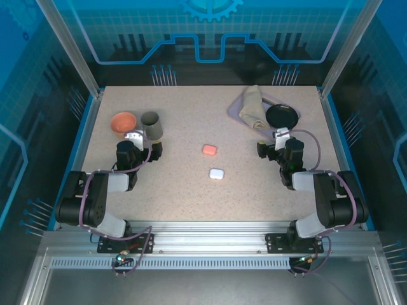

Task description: Insert the wireless bluetooth earbuds into the charging case

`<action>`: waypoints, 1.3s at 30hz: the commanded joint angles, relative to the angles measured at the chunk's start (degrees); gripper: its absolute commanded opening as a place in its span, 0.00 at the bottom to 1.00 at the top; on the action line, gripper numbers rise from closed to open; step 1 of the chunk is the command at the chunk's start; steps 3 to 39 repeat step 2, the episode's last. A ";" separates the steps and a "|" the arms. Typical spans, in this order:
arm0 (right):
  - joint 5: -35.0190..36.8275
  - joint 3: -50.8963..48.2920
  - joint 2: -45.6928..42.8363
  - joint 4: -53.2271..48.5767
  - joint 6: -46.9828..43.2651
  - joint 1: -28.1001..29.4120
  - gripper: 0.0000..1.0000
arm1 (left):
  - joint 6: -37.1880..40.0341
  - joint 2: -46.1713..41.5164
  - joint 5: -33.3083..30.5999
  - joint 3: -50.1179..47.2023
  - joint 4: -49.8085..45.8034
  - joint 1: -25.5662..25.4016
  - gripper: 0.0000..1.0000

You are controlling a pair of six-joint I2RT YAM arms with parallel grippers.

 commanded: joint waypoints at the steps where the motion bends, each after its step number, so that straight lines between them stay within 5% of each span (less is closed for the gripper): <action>1: 0.43 0.61 0.30 -0.13 0.54 0.19 1.00 | -0.88 0.39 -0.72 0.79 -0.14 0.49 0.99; 39: 0.39 0.65 0.30 -0.13 0.49 0.10 1.00 | -0.80 0.37 -0.71 0.77 -0.09 0.49 0.99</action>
